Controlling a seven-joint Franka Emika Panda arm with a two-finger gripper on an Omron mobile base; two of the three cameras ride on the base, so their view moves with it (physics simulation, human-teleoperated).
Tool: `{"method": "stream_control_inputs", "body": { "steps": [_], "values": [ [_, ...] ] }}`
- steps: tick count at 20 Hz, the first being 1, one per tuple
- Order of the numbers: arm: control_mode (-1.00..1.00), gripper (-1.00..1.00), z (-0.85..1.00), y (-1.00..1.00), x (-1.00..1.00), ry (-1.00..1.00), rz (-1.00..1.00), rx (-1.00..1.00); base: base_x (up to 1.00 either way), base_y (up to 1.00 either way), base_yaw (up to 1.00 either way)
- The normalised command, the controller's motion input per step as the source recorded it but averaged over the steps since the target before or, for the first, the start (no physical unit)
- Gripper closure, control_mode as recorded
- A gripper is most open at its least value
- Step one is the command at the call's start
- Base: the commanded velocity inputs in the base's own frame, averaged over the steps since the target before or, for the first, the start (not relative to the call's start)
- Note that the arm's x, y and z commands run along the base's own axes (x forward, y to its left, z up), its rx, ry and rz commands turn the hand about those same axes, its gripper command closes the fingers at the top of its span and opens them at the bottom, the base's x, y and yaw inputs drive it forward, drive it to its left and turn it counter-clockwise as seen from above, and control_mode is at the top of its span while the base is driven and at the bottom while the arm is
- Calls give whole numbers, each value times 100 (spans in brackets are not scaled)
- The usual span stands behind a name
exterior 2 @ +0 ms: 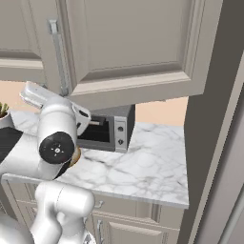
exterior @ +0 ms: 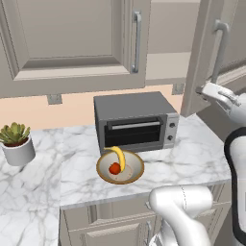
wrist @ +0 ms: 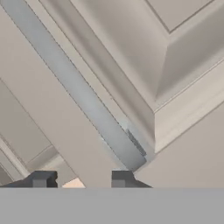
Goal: Open the cabinet. Pick the banana and apple from the cabinet and place them into the bowl. Then close the cabinet.
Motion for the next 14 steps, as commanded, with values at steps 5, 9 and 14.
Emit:
{"method": "stream_control_inputs", "body": {
  "steps": [5, 9, 14],
  "values": [
    [-100, -100, -36, 28, 100, 0, 11, 18, 0, 0, 0],
    [-100, -100, -39, 29, 100, -2, 6, 10, 0, 0, 0],
    [-100, -100, -38, 24, 100, -3, 0, 7, 0, 0, 0]
  ]
}}
